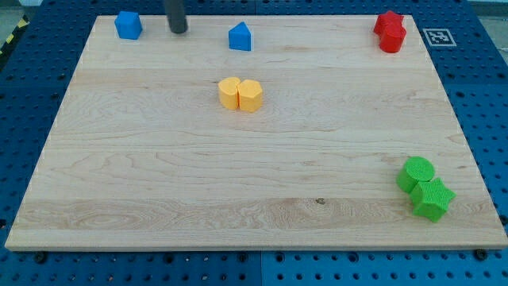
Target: Push green star along with green circle a bit left and up
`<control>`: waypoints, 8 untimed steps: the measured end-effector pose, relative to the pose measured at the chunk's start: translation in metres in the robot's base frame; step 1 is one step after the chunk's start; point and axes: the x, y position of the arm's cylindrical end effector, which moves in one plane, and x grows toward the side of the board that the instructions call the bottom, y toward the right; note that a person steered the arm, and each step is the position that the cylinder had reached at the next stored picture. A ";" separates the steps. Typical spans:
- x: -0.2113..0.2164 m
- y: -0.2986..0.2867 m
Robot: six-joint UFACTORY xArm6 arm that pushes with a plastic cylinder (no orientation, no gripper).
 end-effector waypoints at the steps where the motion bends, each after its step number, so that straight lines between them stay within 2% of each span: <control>1: 0.000 0.014; 2: 0.000 0.014; 4: 0.042 0.038; 6: 0.073 0.134; 8: 0.126 0.254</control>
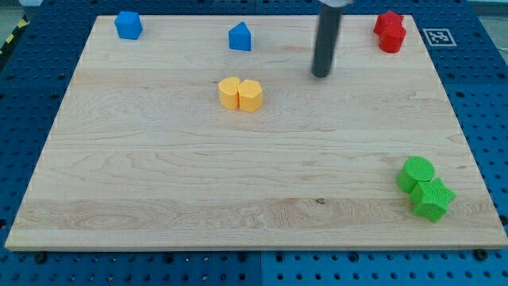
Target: Push green star along with green circle a bit left and up
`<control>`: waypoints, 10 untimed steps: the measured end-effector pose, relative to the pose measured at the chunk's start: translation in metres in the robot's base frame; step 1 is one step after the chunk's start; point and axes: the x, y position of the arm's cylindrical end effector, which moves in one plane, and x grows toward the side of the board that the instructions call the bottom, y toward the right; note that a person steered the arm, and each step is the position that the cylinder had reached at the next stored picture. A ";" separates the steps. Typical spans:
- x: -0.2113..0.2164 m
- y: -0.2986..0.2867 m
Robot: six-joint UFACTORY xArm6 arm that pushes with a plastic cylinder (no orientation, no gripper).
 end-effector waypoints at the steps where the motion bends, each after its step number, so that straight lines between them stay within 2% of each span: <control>1: 0.043 0.060; 3: 0.208 0.153; 4: 0.241 0.159; 5: 0.243 0.155; 6: 0.245 0.120; 8: 0.243 0.112; 10: 0.214 0.048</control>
